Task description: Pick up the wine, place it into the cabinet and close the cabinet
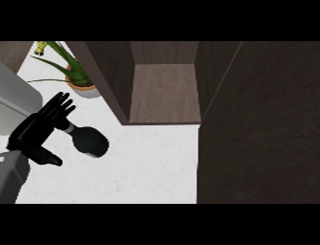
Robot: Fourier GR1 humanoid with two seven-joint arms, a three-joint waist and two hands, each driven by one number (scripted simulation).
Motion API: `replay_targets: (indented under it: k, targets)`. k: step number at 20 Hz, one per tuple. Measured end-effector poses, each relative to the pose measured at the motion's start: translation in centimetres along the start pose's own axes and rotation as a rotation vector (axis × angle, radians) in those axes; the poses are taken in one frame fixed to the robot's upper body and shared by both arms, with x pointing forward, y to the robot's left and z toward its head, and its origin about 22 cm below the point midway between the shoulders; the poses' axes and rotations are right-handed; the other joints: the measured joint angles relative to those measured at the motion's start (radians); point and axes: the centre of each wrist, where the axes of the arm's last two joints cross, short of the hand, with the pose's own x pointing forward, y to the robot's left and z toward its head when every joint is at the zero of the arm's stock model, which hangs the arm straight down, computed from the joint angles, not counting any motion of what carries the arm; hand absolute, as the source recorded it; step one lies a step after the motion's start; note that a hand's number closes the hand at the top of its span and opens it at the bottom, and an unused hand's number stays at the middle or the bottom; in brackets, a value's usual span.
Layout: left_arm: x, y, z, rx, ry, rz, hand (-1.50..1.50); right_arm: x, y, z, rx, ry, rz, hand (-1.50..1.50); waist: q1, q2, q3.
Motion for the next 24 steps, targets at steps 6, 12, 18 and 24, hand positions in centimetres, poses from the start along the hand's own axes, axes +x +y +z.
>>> replay_targets:
  k: [6, 12, 18, 24]
  targets:
    - [-1.7, -0.7, -0.2, 0.003, 0.031, -0.012, -1.50, 0.1, 0.3, -0.2, 0.004, -0.004, -0.003, -1.50, -0.001, 0.001, 0.000]
    - [-3.2, -1.4, -1.0, 0.009, 0.052, -0.022, -1.50, 0.2, -0.3, -0.2, 0.007, -0.010, 0.008, -1.50, -0.010, 0.004, -0.001]
    - [-4.6, -2.1, -0.8, 0.012, 0.066, -0.029, -1.50, 0.2, -0.3, -0.1, 0.004, -0.012, 0.012, -1.50, -0.011, 0.004, -0.001]
    - [-6.1, -3.0, -0.8, 0.022, 0.078, 0.018, -1.50, 0.2, 0.1, -0.2, 0.007, -0.017, 0.017, -1.50, -0.014, 0.006, -0.002]
